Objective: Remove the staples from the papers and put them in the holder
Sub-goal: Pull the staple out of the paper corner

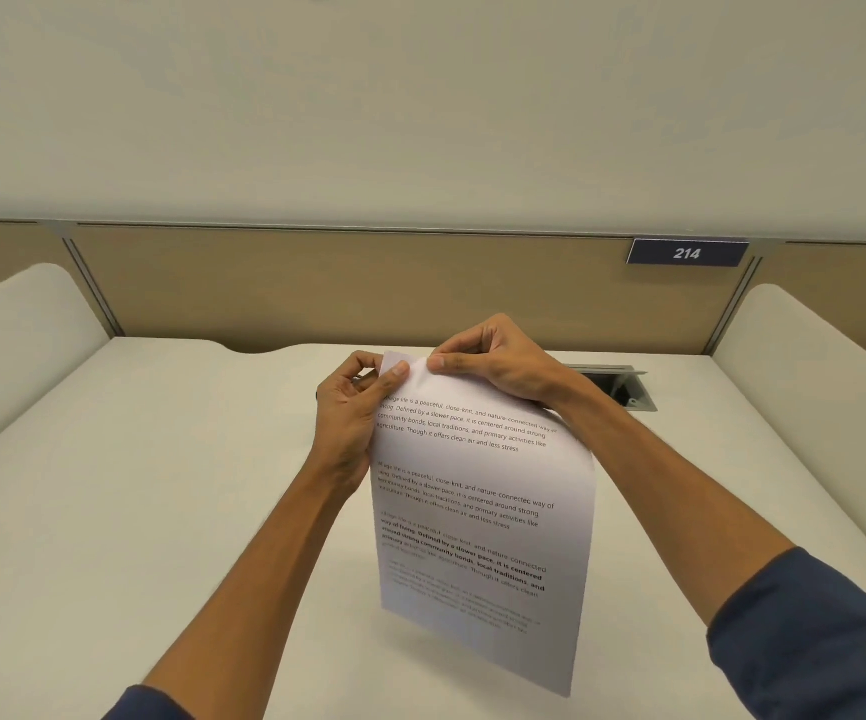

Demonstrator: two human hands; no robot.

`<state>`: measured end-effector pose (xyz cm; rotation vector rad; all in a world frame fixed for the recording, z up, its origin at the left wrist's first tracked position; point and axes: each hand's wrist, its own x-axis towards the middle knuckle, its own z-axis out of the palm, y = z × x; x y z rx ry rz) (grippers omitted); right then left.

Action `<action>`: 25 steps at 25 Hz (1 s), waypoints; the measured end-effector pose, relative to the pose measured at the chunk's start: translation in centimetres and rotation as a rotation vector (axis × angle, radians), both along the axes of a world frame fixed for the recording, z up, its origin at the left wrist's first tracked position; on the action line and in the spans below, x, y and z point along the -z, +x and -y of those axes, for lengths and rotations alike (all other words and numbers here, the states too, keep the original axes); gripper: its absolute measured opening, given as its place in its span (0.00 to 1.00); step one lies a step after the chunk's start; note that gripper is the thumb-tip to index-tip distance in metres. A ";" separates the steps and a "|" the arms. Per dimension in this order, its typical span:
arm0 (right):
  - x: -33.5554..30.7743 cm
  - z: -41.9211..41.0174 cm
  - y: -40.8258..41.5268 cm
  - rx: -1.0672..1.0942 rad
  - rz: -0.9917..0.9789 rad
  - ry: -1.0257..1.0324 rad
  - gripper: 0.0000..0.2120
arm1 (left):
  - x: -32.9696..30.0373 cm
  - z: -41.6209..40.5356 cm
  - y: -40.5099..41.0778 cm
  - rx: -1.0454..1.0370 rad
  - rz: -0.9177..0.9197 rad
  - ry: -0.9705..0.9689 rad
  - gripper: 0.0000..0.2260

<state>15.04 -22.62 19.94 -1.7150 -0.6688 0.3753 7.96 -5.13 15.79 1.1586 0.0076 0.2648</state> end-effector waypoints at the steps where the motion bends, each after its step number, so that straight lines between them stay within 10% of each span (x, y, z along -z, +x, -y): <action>1: -0.2 0.1 -0.3 -0.002 0.001 -0.003 0.07 | -0.1 -0.1 -0.3 0.007 0.004 -0.006 0.07; 25: -4.1 1.3 -2.2 0.107 0.510 -0.345 0.09 | 0.5 -0.6 -3.5 0.176 -0.092 0.271 0.08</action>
